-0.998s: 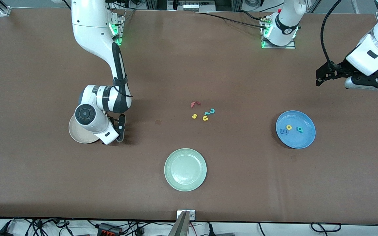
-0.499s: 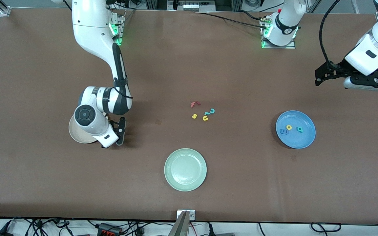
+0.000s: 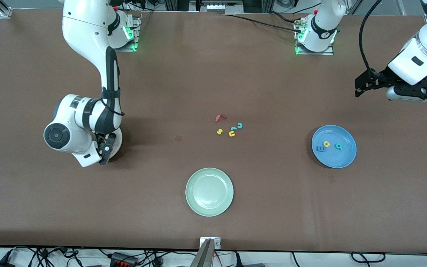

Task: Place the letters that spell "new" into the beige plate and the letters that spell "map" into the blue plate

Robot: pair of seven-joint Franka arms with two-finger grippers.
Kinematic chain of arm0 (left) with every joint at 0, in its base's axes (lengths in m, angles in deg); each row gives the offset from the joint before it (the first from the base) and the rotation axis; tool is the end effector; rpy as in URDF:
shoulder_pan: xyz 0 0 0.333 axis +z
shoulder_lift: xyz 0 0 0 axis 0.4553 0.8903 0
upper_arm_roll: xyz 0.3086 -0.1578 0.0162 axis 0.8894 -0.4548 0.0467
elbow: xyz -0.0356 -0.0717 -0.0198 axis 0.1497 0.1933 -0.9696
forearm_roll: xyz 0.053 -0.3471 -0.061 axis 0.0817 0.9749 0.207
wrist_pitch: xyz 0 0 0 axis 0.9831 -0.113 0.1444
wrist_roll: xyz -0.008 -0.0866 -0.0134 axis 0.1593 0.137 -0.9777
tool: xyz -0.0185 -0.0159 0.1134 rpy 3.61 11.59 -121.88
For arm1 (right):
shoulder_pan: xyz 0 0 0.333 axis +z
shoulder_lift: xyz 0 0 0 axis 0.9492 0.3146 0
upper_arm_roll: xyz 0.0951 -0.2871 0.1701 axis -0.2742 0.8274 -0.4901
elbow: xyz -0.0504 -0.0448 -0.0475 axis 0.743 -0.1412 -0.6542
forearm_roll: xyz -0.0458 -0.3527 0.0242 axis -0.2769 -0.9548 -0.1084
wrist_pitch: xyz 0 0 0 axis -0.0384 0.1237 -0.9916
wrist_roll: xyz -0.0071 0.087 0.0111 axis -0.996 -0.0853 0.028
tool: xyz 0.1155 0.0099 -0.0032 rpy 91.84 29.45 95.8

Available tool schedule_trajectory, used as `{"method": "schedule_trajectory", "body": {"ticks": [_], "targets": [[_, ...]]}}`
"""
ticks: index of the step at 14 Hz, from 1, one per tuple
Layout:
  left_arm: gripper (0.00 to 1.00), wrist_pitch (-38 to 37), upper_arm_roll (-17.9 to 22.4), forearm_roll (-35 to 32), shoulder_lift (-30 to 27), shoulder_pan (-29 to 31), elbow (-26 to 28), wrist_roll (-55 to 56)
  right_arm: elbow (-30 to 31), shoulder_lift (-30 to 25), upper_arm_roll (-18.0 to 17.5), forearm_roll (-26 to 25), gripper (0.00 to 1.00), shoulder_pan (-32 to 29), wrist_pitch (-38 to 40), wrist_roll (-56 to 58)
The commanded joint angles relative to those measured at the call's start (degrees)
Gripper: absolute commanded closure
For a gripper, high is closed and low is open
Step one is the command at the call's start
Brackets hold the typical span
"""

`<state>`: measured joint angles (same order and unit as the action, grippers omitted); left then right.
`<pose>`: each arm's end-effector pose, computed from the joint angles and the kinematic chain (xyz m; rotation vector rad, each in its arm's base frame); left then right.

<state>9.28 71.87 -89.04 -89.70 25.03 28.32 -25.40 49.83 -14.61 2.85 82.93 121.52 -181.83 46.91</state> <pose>0.5078 -0.0570 0.6224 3.1375 -0.1462 0.0356 0.6176 0.0966 0.2703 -2.5061 -1.8146 0.4072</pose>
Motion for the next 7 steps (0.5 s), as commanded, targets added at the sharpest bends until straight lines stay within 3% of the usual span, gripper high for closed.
{"method": "schedule_trajectory", "body": {"ticks": [1, 2, 3, 4, 5, 7], "targets": [[0.0, -1.07, -0.08, -0.92, 0.62, -0.14, -1.62, 0.03, 4.62, -0.42, 0.37, 0.15, 0.69, 0.94, -0.01, -1.12], [0.0, -1.07, -0.08, -0.92, 0.62, -0.14, -1.62, 0.03, 5.59, -0.42, 0.37, 0.24, 0.69, 1.03, -0.36, -1.12], [0.0, -1.07, -0.08, -0.92, 0.62, -0.14, -1.62, 0.03, 6.21, -0.42, 0.37, 0.24, 0.62, 1.03, -0.37, -1.12], [0.0, -1.07, -0.08, -0.92, 0.7, -0.14, -1.62, 0.03, 7.09, -0.42, 0.29, 0.41, 0.39, 1.03, -0.63, -1.12], [0.0, -1.07, -0.08, -0.92, 0.71, -0.14, -1.62, 0.12, 7.53, -0.42, 0.29, 1.63, 0.0, 0.77, -0.72, -1.12], [0.0, -1.07, -0.17, -0.92, 0.7, -0.14, -1.71, 0.03, 6.92, -1.12, 2.03, 2.17, 0.0, 1.2, -0.02, -1.29]]}}
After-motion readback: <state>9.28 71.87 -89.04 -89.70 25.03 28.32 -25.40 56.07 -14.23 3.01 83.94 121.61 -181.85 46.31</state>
